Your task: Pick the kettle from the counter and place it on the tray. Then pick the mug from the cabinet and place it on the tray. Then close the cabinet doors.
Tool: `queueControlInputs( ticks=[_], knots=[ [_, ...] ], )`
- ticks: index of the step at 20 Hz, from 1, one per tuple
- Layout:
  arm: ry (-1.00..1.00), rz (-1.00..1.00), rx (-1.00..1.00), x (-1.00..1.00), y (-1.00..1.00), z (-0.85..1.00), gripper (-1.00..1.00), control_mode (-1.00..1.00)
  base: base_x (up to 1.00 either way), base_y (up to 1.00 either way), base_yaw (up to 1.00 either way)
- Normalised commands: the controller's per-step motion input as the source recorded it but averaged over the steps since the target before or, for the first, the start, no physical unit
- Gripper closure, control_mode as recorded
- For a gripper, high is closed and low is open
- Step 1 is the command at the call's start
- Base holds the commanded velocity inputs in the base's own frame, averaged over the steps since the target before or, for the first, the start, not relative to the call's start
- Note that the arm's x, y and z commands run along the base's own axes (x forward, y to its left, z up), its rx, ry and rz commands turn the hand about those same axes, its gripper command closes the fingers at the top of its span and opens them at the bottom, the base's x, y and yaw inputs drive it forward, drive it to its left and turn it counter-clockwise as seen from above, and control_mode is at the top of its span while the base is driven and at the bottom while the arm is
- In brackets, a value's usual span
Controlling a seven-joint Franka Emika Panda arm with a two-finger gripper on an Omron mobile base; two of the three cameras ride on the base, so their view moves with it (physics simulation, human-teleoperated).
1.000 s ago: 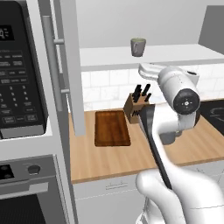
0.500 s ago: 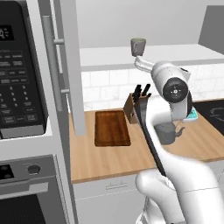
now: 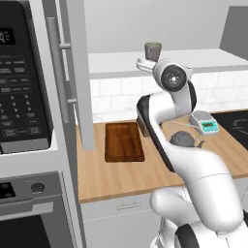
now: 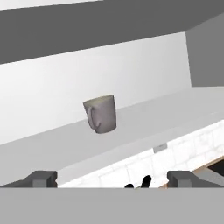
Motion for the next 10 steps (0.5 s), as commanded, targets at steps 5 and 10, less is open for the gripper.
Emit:
queueControlInputs(
  ticks=[5, 10],
  knots=[
    [0.1, 0.0, 0.01, 0.61, 0.01, 0.0, -1.0, -1.0, 0.0, 0.0, 0.0],
    [0.01, 0.0, 0.01, 0.5, 0.0, 0.0, -1.0, -1.0, 0.0, 0.0, 0.0]
  ],
)
